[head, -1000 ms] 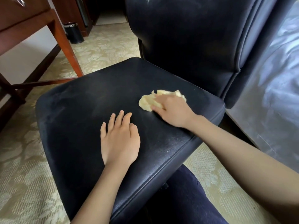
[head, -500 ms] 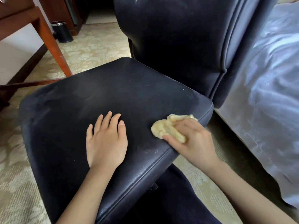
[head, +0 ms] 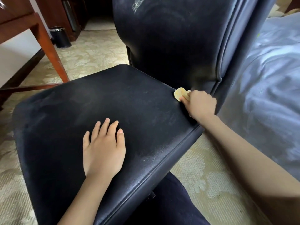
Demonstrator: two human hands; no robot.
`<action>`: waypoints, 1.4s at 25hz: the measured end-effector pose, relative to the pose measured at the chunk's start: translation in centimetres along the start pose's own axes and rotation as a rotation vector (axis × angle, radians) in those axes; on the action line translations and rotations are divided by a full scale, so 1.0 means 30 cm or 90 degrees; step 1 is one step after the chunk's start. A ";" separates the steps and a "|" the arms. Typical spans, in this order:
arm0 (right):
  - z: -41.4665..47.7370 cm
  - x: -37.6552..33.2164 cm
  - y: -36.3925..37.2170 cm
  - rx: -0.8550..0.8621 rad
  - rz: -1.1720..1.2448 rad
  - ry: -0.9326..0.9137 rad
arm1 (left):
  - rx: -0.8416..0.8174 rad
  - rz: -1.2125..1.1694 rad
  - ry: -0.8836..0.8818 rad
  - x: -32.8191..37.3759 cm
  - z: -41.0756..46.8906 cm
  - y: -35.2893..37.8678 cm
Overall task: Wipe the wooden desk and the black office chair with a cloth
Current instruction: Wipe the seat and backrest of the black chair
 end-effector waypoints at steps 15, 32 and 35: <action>0.237 -0.317 0.136 -0.332 0.097 -0.185 | 0.033 0.020 -0.016 0.028 0.008 -0.003; -0.304 0.139 -0.067 -0.083 0.247 -0.075 | 0.004 0.017 -0.016 -0.022 0.000 -0.002; -0.416 0.095 -0.093 -0.086 0.268 -0.090 | -0.002 0.012 -0.015 -0.021 0.001 0.000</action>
Point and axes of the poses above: each hand's wrist, its own z-axis towards the middle knuckle, its own y-axis out of the palm, x = y × z, the point moved 4 cm from there along z, towards the middle knuckle, and after that the axes turned 11 degrees about y, right-handed, at the moved point
